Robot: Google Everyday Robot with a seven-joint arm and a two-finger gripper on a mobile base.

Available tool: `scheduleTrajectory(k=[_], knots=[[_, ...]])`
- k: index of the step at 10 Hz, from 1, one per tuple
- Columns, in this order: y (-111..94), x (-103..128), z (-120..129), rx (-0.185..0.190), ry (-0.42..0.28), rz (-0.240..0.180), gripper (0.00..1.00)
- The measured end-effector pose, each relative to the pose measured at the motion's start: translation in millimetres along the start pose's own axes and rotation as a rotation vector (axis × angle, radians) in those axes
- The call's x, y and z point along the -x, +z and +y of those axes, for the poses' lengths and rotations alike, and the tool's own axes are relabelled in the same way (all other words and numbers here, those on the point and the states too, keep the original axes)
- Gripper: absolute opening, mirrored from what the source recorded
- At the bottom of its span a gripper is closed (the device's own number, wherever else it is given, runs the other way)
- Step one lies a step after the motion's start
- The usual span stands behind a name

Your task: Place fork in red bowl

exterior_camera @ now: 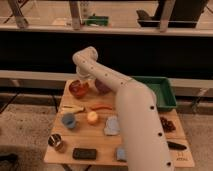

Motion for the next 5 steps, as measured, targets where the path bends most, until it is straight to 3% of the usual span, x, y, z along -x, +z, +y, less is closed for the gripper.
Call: scheduleTrajectory(k=[2,5], knots=[[-0.1,2.3,0.9,-0.004,-0.015,-0.003,0.02],[0.7,8.6,1.0,0.005,-0.035,-0.005,0.31]])
